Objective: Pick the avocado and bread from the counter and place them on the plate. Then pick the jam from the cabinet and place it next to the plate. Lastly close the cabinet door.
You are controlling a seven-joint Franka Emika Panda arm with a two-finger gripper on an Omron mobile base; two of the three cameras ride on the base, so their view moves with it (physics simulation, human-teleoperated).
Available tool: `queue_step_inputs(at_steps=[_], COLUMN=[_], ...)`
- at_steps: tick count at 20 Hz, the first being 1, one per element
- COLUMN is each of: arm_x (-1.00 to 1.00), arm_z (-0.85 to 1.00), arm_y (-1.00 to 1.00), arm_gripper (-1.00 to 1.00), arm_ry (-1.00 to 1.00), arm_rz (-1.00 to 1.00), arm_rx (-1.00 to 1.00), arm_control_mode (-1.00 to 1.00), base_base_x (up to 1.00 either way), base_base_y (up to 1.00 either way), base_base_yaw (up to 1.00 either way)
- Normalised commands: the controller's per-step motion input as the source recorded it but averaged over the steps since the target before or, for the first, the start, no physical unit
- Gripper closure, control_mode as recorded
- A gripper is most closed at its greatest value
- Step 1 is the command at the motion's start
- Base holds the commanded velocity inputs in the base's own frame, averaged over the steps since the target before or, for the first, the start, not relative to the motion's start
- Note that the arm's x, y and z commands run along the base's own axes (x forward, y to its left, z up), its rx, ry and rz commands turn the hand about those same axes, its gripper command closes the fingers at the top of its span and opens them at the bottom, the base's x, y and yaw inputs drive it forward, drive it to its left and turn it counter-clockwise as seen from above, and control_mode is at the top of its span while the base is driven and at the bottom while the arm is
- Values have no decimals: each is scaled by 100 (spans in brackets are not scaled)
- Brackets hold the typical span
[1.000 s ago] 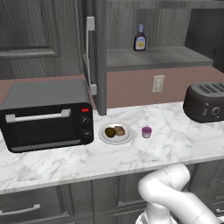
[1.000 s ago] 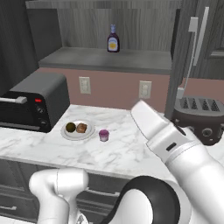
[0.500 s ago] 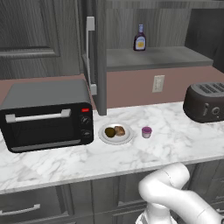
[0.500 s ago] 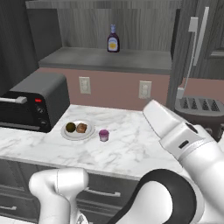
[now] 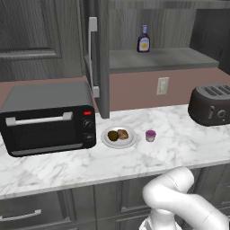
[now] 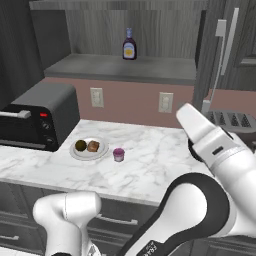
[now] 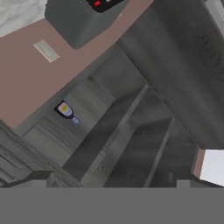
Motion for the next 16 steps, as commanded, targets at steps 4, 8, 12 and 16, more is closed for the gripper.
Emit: queue_step_inputs(at_steps=[4, 8, 12, 16], arm_x=[44, 31, 34, 18], arm_z=[-3, 0, 0, 0], arm_y=[-18, -38, -44, -42], arm_gripper=[-100, -100, -100, -100], arm_ry=[5, 3, 3, 0], arm_rz=[-1, 0, 0, 0], arm_rx=[0, 4, 6, 7], arm_control_mode=[-100, -100, -100, -100], base_base_x=[0, 0, 0, 0], base_base_y=[0, 0, 0, 0], base_base_yaw=[0, 0, 0, 0])
